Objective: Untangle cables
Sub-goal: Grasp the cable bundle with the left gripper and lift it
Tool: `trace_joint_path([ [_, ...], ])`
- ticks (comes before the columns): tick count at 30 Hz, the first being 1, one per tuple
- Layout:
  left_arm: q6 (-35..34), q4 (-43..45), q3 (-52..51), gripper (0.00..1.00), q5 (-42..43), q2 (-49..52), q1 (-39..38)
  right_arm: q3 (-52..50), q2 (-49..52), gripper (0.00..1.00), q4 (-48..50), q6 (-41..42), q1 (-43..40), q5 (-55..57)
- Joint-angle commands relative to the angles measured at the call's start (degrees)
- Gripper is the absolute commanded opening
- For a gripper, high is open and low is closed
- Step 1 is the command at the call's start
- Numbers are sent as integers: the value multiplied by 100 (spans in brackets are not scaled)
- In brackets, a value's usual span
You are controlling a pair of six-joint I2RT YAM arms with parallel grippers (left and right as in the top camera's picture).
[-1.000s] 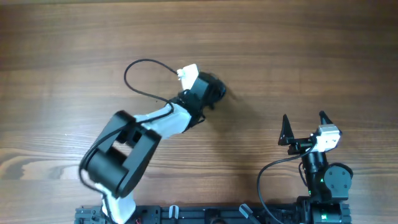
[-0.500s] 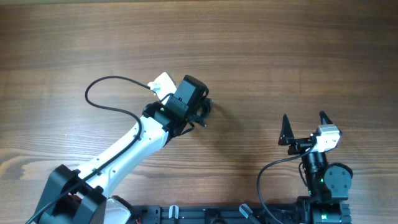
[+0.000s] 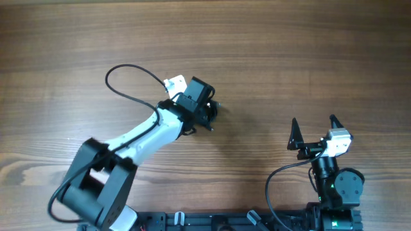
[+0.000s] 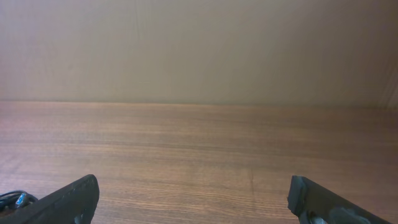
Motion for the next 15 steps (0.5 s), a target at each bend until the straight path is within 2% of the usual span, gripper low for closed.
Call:
trace_joint_path([
  [1,94,79,9,34,356,365,24,-7,-26,100,20,-68,33,61],
  [4,94,48,9,4,629,529,24,-7,-26,100,20,-70,33,61],
  [8,125,-227,15,4,520,363,87,-7,-26,100,20,-70,33,61],
  [11,245,-553,15,4,483,-518,352,-7,-26,100,20,-70,33,61],
  [14,1259,-608,15,4,529,-1421,422,-7,-26,100,20,-70,33,61],
  [15,1801,-658,15,4,549,-1816,409,-7,-26,100,20,-70,33,61],
])
